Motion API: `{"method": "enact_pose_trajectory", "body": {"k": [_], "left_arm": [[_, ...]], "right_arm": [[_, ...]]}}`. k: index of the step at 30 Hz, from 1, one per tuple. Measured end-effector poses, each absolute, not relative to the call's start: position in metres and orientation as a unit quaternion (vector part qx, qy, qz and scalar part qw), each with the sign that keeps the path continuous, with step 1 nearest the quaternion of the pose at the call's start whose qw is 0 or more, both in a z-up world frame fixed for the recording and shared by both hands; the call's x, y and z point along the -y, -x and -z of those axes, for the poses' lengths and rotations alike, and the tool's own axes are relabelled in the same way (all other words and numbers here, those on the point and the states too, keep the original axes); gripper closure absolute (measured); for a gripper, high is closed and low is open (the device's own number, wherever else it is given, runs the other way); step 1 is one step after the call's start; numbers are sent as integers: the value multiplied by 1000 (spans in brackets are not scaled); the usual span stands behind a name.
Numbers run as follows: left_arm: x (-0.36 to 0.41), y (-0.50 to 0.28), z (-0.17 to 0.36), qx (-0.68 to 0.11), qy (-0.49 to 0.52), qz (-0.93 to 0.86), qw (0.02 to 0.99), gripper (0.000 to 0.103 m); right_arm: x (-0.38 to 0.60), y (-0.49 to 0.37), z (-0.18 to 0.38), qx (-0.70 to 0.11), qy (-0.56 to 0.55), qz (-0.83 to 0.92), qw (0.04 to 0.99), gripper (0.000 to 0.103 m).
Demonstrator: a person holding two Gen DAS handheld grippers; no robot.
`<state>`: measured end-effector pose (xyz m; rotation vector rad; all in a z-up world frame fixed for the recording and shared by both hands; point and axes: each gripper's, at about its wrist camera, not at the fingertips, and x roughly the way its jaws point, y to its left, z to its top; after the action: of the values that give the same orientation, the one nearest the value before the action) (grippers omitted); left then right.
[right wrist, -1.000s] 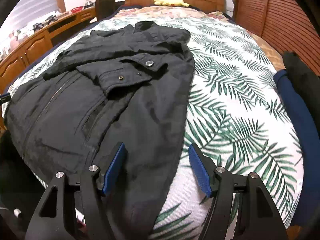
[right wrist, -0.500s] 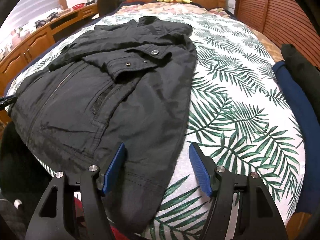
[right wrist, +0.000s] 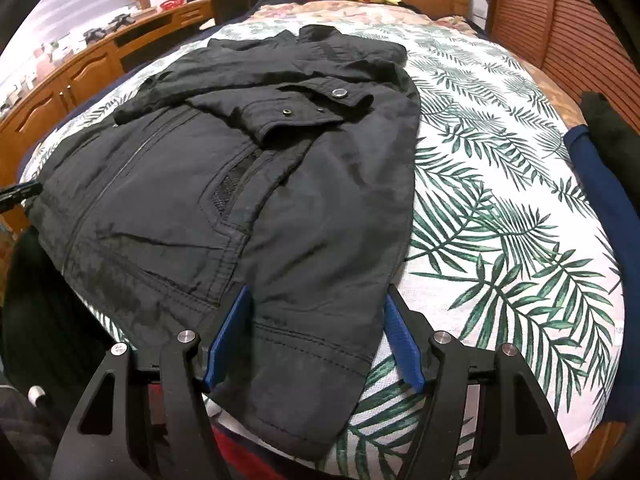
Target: Fold large clothes
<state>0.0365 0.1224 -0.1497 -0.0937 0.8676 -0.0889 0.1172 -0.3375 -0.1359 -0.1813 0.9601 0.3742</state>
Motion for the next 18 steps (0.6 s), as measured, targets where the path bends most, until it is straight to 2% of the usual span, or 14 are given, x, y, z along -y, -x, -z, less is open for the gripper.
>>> {"method": "enact_pose_trajectory", "body": {"k": [9, 11, 13, 15, 16, 18], "left_arm": [[-122, -31, 152, -419, 52, 41, 905, 67], [-120, -29, 152, -419, 52, 39, 906, 67], [-117, -26, 152, -416, 48, 45, 907, 69], [-115, -23, 149, -410, 42, 47, 910, 84], [-115, -21, 145, -405, 44, 52, 912, 92], [-114, -19, 135, -397, 47, 62, 915, 97]], "right_arm": [[337, -116, 136, -462, 84, -181, 864, 36], [337, -113, 136, -468, 82, -188, 859, 40], [337, -110, 135, -470, 83, -196, 857, 49], [338, -109, 135, -469, 82, -197, 857, 61], [338, -108, 134, -466, 83, -194, 859, 75], [340, -109, 130, -461, 78, -194, 862, 80]]}}
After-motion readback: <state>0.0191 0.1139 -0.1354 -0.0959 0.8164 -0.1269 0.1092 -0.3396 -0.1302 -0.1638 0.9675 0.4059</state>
